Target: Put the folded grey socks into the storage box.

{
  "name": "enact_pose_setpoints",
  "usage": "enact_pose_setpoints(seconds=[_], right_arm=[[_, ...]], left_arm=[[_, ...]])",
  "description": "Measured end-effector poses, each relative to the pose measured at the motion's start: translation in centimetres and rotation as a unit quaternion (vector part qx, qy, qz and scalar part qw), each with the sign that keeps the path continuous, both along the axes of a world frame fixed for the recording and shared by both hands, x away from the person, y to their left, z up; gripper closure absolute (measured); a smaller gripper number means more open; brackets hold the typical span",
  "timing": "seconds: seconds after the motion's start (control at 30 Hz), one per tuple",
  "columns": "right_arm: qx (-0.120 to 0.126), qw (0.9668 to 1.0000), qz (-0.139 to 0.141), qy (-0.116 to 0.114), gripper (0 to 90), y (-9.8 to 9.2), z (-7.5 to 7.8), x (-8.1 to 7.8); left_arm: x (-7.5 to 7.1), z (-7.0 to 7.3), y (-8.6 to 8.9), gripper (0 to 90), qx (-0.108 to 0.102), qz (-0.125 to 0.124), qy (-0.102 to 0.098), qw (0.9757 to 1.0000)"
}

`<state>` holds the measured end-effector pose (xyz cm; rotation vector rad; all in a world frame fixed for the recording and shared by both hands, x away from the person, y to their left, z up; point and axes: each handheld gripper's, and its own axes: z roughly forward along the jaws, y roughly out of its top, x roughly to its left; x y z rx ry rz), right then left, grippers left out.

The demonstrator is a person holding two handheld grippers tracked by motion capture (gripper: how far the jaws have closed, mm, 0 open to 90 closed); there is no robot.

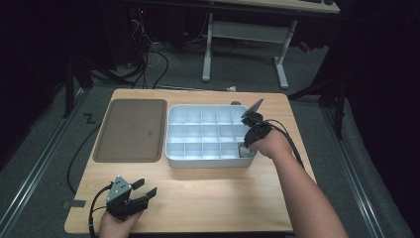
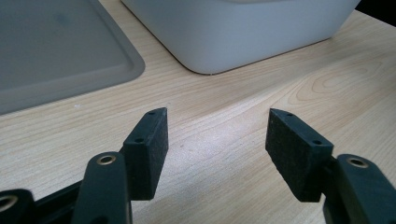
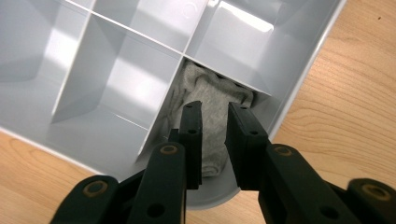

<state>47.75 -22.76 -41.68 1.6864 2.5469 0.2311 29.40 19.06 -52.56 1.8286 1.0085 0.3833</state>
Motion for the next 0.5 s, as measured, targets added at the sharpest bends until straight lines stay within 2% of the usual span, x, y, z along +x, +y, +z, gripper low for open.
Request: enact_pose_setpoints(seconds=[0.37,0.5], right_arm=[[0.044,0.9979,-0.003,-0.047,68.3,-1.5,1.2,-2.5],[0.076,0.9943,0.011,-0.074,62.1,-1.9,2.0,-4.0]], left_arm=[[0.0,0.0,-0.4,39.9,0.006,-0.004,0.000,1.0000],[0.1,0.0,-0.5,39.9,0.006,-0.002,-0.002,1.0000]])
